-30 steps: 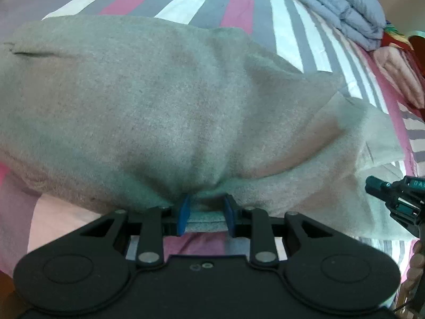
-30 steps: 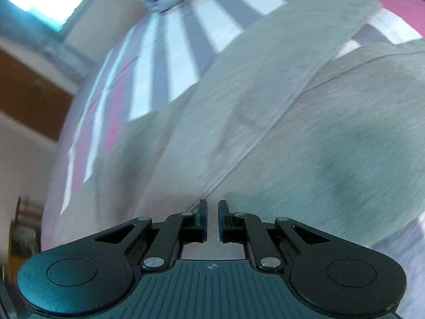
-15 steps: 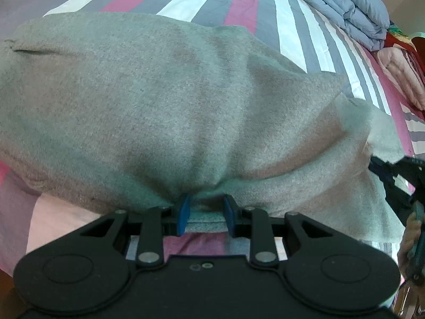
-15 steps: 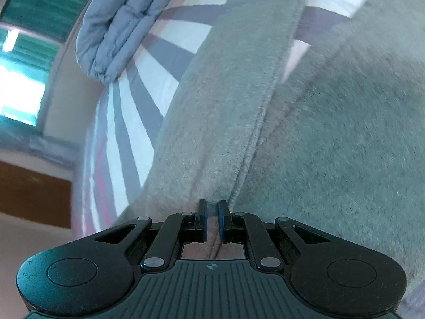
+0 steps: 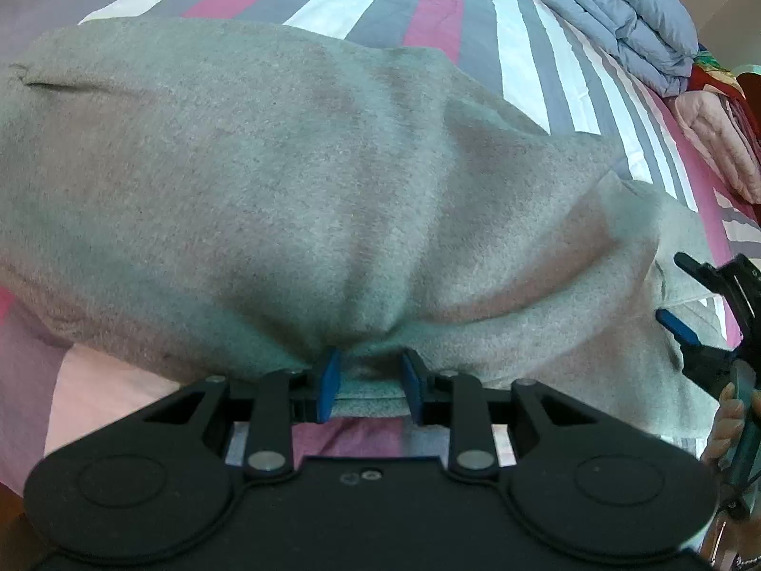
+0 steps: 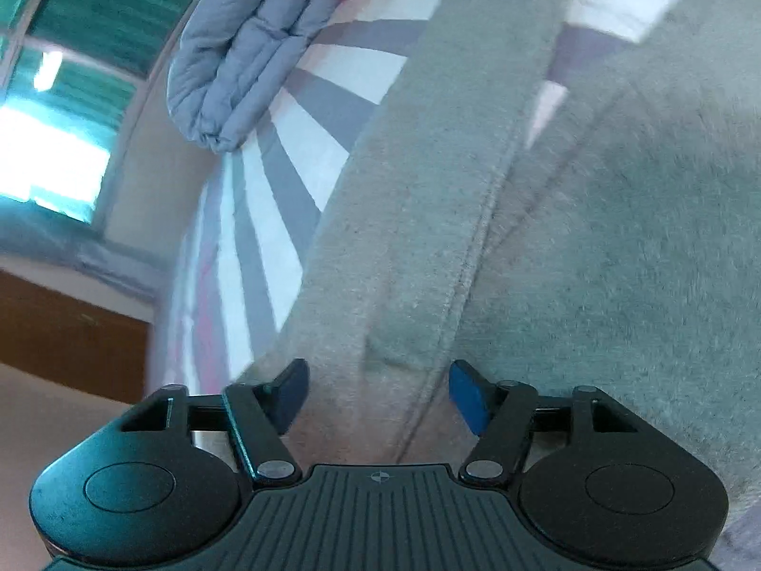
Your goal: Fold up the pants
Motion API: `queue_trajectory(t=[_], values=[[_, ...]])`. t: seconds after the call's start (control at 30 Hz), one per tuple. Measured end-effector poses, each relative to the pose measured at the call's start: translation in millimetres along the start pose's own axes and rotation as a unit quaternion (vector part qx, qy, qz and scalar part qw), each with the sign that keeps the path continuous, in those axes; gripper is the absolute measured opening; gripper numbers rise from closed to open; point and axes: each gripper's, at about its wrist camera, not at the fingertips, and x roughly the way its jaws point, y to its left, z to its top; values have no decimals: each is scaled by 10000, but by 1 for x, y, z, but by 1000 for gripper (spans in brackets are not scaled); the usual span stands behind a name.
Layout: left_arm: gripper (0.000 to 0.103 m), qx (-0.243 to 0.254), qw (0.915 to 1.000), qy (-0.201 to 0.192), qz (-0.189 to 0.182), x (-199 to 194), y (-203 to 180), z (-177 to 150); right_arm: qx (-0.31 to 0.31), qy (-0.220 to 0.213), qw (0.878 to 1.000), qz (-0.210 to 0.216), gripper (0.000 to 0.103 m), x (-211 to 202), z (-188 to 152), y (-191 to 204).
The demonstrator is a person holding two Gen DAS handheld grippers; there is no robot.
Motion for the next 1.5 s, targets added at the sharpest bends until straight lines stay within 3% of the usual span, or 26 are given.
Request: queue_trajectory(t=[0.1, 0.17, 0.23, 0.27, 0.33, 0.5, 0.63, 0.73, 0.8, 0.9, 1.0, 1.07, 1.1, 1.13, 1.27, 1.43, 1.5], values=[[20, 32, 10000, -16, 6, 0, -2, -1, -117, -19, 9999, -44, 65, 7, 1, 7], [20, 3, 10000, -19, -11, 0, -2, -1, -120, -75, 9999, -58, 51, 9, -1, 7], [20, 5, 10000, -15, -9, 0, -2, -1, -52, -76, 9999, -49, 30, 11, -2, 5], [20, 14, 10000, -16, -3, 0, -2, -1, 59, -57, 10000, 14, 26, 10, -2, 2], [20, 45, 10000, -22, 3, 0, -2, -1, 272, -107, 9992, 283, 9, 7, -2, -5], [20, 61, 10000, -4, -17, 0, -3, -1, -317, -669, 9951, 649, 5, -40, -8, 13], [20, 121, 9999, -10, -69, -1, -1, 0, -871, -739, 9898, 851, 5, -98, -25, 25], [20, 123, 9999, -1, -69, -2, 0, 0, -784, -660, 9922, 703, 5, -127, -46, 9], [20, 171, 9998, -1, -40, -2, -2, 1, -937, -564, 9935, 321, 5, -123, -58, -4], [20, 269, 9996, -15, 44, -3, -7, 0, -1008, -149, 9933, -540, 5, -87, -64, -34], [20, 358, 9992, -61, 157, -6, -14, -2, -1014, 21, 9930, -608, 6, -78, -62, -31], [20, 278, 9993, -186, 164, -13, -17, -1, -938, 179, 9947, -382, 21, -87, -54, -26], [20, 301, 9990, -292, 153, -17, -20, -1, -864, 156, 9959, -228, 38, -93, -48, -27], [20, 371, 9985, -361, 157, -20, -25, -2, -847, 80, 9963, -129, 47, -101, -41, -27], [20, 646, 9975, -286, 56, -17, -49, -2, -1193, -228, 9919, -370, 48, -109, -5, -29], [20, 823, 9964, -132, 145, 1, -67, -14, -838, -345, 9937, -656, 48, -86, 53, -51], [20, 806, 9965, -137, 190, 4, -68, -14, -685, -366, 9952, -590, 48, -76, 71, -54]])
